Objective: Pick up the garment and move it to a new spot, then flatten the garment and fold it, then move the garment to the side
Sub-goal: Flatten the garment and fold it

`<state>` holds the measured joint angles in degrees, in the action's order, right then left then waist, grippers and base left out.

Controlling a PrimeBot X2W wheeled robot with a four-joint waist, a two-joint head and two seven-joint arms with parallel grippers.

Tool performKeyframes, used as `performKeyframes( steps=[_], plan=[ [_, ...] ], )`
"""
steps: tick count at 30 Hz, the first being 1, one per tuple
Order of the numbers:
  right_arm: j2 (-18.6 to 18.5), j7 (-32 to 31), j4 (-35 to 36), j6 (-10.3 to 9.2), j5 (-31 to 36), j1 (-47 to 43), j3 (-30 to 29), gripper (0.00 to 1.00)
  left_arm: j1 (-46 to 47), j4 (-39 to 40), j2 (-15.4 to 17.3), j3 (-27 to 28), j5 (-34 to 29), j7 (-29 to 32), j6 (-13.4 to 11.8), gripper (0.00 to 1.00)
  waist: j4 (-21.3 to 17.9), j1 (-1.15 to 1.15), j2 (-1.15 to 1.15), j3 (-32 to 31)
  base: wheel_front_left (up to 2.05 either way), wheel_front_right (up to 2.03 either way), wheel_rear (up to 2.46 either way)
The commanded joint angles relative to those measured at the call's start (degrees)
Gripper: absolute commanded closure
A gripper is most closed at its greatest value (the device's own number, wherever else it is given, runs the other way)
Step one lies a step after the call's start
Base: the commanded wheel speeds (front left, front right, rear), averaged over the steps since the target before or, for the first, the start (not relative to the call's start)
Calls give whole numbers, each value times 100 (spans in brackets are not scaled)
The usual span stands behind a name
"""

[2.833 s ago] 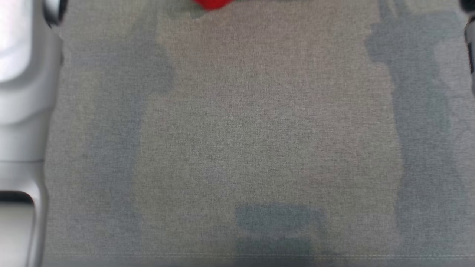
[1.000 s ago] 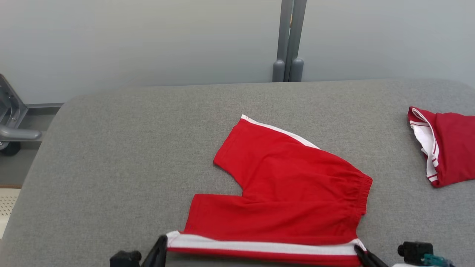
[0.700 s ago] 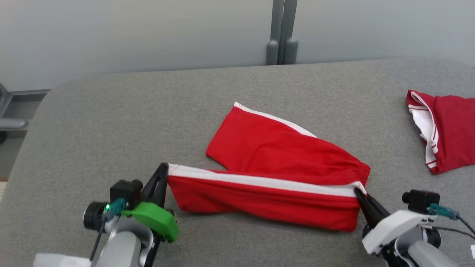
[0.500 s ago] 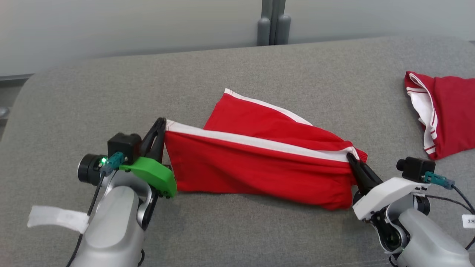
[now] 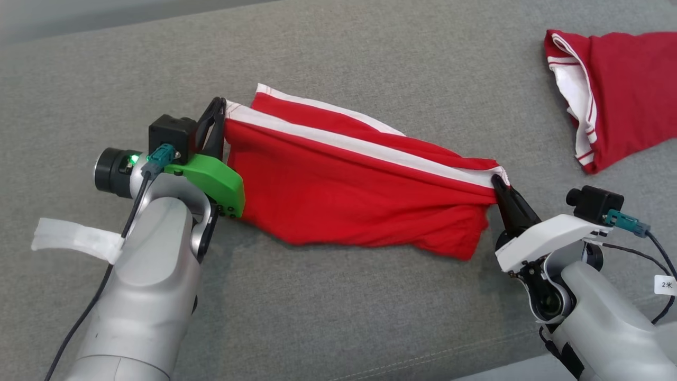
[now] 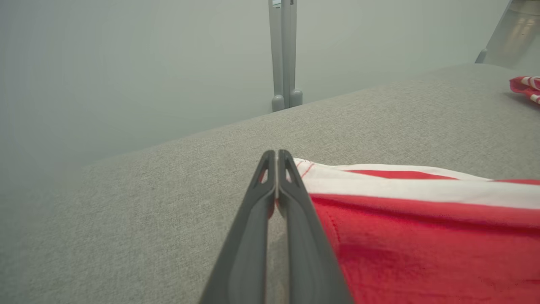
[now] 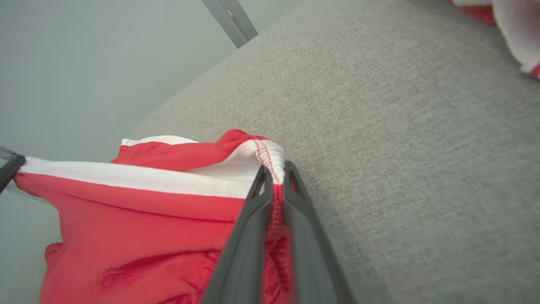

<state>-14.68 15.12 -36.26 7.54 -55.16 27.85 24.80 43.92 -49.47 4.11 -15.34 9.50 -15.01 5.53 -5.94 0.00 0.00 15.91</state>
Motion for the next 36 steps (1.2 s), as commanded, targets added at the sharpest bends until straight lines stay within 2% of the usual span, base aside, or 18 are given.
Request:
performKeyframes(
  steps=[1, 7, 14, 19, 27, 28, 29, 30, 31, 36],
  plan=[
    [-41, -1, -22, -12, 64, 49, -68, 100, 130, -34, 84, 59, -57, -16, -68, 100, -387, 0, 0, 366, 0, 0, 0],
    [69, 0, 30, -14, 307, 93, -270, 100, 451, -233, 180, 177, -155, -16, -216, 100, -560, 0, 0, 530, 0, 0, 0],
    [443, 0, 214, -13, 800, 252, -509, 100, 878, -635, 258, 130, -333, -17, -342, 100, -710, 0, 0, 702, 0, 0, 0],
    [682, 0, 246, -12, 1100, 307, -591, 100, 1041, -890, 196, 94, -312, -17, -234, 100, -743, 0, 0, 745, 0, 0, 0],
    [903, 0, 318, -11, 1404, 276, -886, 100, 941, -734, 83, 4, -249, -16, -16, 100, -697, 0, 0, 740, 0, 0, 0],
    [935, 0, 306, -11, 1439, 288, -892, 84, 942, -744, 76, -9, -259, -16, -10, 98, -696, 0, 0, 738, 0, 0, 0],
    [955, 0, 287, -11, 1470, 299, -897, 59, 934, -781, 69, -8, -250, -16, -11, 68, -697, 0, 0, 733, 0, 0, 0],
    [963, -1, 250, -11, 1507, 309, -907, 0, 942, -750, 62, -4, -249, -17, -10, 38, -696, 0, 0, 729, 0, 0, 0],
    [970, 0, 216, -11, 1542, 317, -920, 0, 933, -733, 58, 16, -240, -16, -21, 0, -694, 0, 0, 721, 0, 0, 0],
    [872, 0, 245, -11, 1809, 153, -1353, 0, 715, -551, 46, 156, -127, -16, 2, 0, -640, 0, 0, 588, 0, 0, 0]
  ],
)
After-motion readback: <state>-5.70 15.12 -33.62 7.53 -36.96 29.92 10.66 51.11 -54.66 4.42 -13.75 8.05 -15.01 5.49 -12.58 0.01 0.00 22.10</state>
